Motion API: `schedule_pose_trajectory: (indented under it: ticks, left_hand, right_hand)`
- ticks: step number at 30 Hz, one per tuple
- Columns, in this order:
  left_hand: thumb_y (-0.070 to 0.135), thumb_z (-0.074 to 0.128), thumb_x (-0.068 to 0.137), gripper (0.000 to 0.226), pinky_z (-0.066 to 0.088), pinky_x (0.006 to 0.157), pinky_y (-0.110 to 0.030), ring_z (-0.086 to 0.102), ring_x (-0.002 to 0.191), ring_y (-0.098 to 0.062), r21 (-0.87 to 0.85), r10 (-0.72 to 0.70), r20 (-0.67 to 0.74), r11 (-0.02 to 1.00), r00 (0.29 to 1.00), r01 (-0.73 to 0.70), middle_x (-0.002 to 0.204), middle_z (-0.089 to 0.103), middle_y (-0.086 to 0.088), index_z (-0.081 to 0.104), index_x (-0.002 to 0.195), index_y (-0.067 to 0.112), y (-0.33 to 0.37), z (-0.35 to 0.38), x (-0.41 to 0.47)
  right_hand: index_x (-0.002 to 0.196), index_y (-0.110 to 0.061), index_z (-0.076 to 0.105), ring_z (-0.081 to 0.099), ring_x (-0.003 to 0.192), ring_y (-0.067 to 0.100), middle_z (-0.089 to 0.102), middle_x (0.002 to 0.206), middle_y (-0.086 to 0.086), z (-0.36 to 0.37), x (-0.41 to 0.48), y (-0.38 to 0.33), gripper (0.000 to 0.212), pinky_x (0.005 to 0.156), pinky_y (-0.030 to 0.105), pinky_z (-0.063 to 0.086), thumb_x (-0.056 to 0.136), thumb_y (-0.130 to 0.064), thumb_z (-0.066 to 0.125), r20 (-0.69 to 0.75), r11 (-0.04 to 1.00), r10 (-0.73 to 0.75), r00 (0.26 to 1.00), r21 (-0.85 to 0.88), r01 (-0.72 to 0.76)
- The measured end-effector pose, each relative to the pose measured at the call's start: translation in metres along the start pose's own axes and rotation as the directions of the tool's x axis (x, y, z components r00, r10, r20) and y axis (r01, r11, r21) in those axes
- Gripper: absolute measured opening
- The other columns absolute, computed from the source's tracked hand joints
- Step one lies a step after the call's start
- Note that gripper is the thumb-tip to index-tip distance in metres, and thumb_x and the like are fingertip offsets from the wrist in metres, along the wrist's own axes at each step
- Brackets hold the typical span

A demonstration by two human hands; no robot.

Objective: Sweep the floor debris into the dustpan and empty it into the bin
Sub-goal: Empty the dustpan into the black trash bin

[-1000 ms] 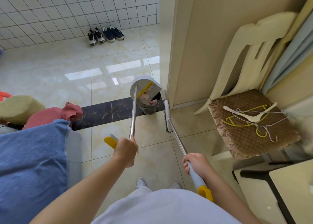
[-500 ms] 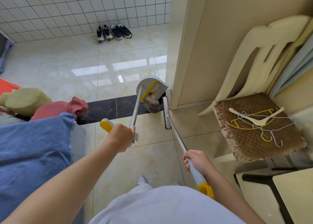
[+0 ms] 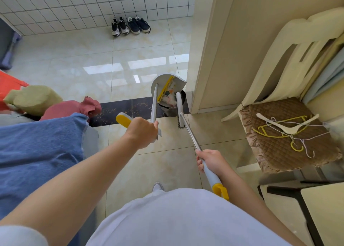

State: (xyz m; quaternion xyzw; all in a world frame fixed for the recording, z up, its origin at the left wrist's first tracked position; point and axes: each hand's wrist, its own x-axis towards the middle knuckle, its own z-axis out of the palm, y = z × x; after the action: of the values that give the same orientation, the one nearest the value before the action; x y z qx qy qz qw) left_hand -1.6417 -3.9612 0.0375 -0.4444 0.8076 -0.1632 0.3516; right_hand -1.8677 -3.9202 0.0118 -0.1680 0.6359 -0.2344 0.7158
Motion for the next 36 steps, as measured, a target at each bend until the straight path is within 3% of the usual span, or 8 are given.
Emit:
schedule_pose_trajectory:
  ticks: [4,7,13,18,25,28,32,36]
  left_hand:
    - [0.013,0.042,0.098,0.057,0.019,0.042,-0.025,0.053,0.056,-0.013,0.000,0.105,0.057,0.994,0.993,-0.105,0.058,0.035,0.002,0.019,0.149,0.002,0.010,0.005,-0.010]
    - [0.012,0.042,0.097,0.057,0.022,0.043,-0.025,0.065,0.073,-0.016,-0.010,0.105,0.043,0.994,0.994,-0.105,0.077,0.059,0.000,0.019,0.149,0.001,0.021,0.016,-0.013]
    - [0.012,0.044,0.098,0.057,0.019,0.042,-0.025,0.062,0.069,-0.017,-0.029,0.069,0.059,0.997,0.996,-0.067,0.069,0.047,-0.003,0.021,0.148,0.000,0.036,0.021,-0.009]
    - [0.018,0.043,0.099,0.055,0.024,0.044,-0.025,0.066,0.072,-0.015,-0.001,0.026,0.005,1.000,1.000,-0.026,0.080,0.062,0.002,0.024,0.148,0.002,0.023,0.020,-0.004]
    - [0.013,0.042,0.099,0.050,0.017,0.042,-0.026,0.056,0.059,-0.013,-0.025,0.072,0.048,0.997,0.996,-0.071,0.057,0.026,-0.006,0.029,0.145,-0.002,0.026,0.002,-0.008]
    - [0.008,0.043,0.098,0.046,0.018,0.043,-0.025,0.037,0.047,-0.015,-0.004,0.112,0.039,0.994,0.993,-0.112,0.067,0.041,-0.009,0.034,0.143,-0.002,0.035,-0.007,-0.005]
    - [0.009,0.042,0.099,0.052,0.017,0.044,-0.025,0.058,0.065,-0.017,-0.017,0.079,0.048,0.997,0.996,-0.078,0.087,0.063,-0.004,0.025,0.147,-0.003,0.050,-0.008,-0.001]
    - [0.019,0.044,0.100,0.052,0.028,0.046,-0.023,0.055,0.063,-0.018,-0.018,0.008,0.031,1.000,1.000,-0.007,0.070,0.052,-0.001,0.028,0.147,0.002,0.033,-0.016,0.011]
  right_hand:
    - [0.079,0.000,0.049,0.044,0.036,0.007,0.045,0.066,0.010,0.000,0.000,-0.002,0.017,0.035,0.013,0.037,0.093,-0.007,0.055,0.015,1.000,-0.002,1.000,0.016,0.002]
    - [0.077,0.000,0.049,0.044,0.037,0.007,0.045,0.066,0.010,-0.005,-0.002,-0.003,0.020,0.035,0.014,0.037,0.094,-0.007,0.055,0.026,1.000,-0.014,1.000,0.005,0.014]
    - [0.077,0.000,0.050,0.043,0.043,0.010,0.046,0.066,0.010,-0.017,-0.004,0.000,0.020,0.035,0.014,0.038,0.094,-0.007,0.054,-0.010,1.000,-0.008,1.000,-0.030,0.008]
    - [0.078,0.000,0.049,0.042,0.044,0.011,0.045,0.066,0.011,-0.022,-0.001,0.004,0.017,0.035,0.014,0.037,0.094,-0.006,0.054,-0.051,0.999,0.005,0.999,-0.045,-0.008]
    - [0.075,0.000,0.048,0.042,0.038,0.009,0.044,0.064,0.010,-0.018,0.003,0.001,0.020,0.034,0.013,0.037,0.093,-0.004,0.054,-0.041,1.000,-0.006,0.999,-0.025,0.005]
    - [0.077,0.001,0.050,0.043,0.043,0.011,0.045,0.064,0.010,-0.016,0.001,-0.002,0.018,0.035,0.014,0.038,0.093,-0.006,0.055,-0.014,0.999,-0.015,1.000,-0.040,0.015]
    - [0.075,-0.001,0.049,0.044,0.037,0.006,0.046,0.063,0.009,-0.020,-0.003,-0.007,0.020,0.035,0.014,0.038,0.094,-0.005,0.054,0.022,0.999,-0.032,0.999,-0.033,0.032]
    - [0.075,0.000,0.050,0.044,0.037,0.006,0.045,0.063,0.009,-0.025,-0.005,-0.006,0.019,0.035,0.014,0.038,0.094,-0.005,0.054,0.017,0.998,-0.049,0.999,-0.040,0.050]
